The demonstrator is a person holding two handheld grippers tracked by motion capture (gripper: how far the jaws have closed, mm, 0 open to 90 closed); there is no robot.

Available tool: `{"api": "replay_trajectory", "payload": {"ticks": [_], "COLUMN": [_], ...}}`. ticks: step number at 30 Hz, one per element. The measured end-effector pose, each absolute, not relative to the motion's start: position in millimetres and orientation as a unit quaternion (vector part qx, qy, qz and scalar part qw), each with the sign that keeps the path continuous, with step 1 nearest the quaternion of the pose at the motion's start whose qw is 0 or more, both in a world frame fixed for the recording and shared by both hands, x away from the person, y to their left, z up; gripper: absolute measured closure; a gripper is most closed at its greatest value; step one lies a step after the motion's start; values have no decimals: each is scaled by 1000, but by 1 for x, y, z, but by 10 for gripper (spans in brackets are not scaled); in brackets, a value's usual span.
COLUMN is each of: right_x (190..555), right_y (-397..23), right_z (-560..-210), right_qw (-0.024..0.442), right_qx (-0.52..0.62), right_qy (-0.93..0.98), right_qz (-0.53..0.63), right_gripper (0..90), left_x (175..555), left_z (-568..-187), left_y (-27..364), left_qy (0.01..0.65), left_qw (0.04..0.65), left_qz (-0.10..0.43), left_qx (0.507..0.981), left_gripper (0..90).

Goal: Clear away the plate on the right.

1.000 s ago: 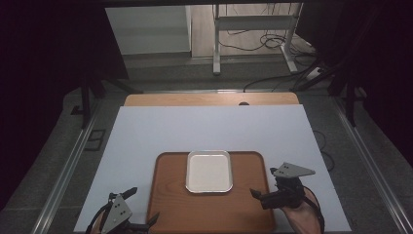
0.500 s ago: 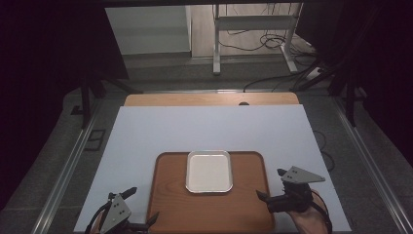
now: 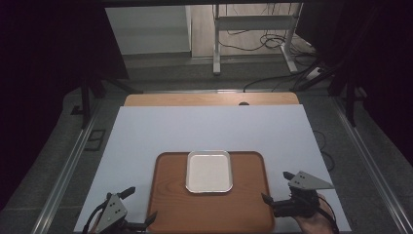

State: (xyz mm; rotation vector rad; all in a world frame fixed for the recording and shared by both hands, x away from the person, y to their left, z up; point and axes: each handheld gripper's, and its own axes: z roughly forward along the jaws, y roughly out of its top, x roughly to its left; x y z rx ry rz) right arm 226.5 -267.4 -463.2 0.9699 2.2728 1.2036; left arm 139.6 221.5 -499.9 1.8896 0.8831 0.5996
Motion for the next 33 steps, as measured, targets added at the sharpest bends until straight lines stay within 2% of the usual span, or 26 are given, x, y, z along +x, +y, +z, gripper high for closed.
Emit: {"api": "replay_trajectory", "payload": {"ticks": [19, 33], "right_x": [204, 189], "right_y": [-290, -302], "right_z": [-469, -481], "right_qw": [205, 193], "right_qx": [380, 389], "right_qy": [777, 779], "right_qz": [458, 452], "right_gripper": [0, 0], "left_x": [140, 140], "left_z": [-500, -500], "left_y": [221, 220], "left_qy": [358, 356], "left_qw": [466, 465], "left_qz": [246, 247], "left_qx": [771, 772], "left_gripper": [10, 10]}}
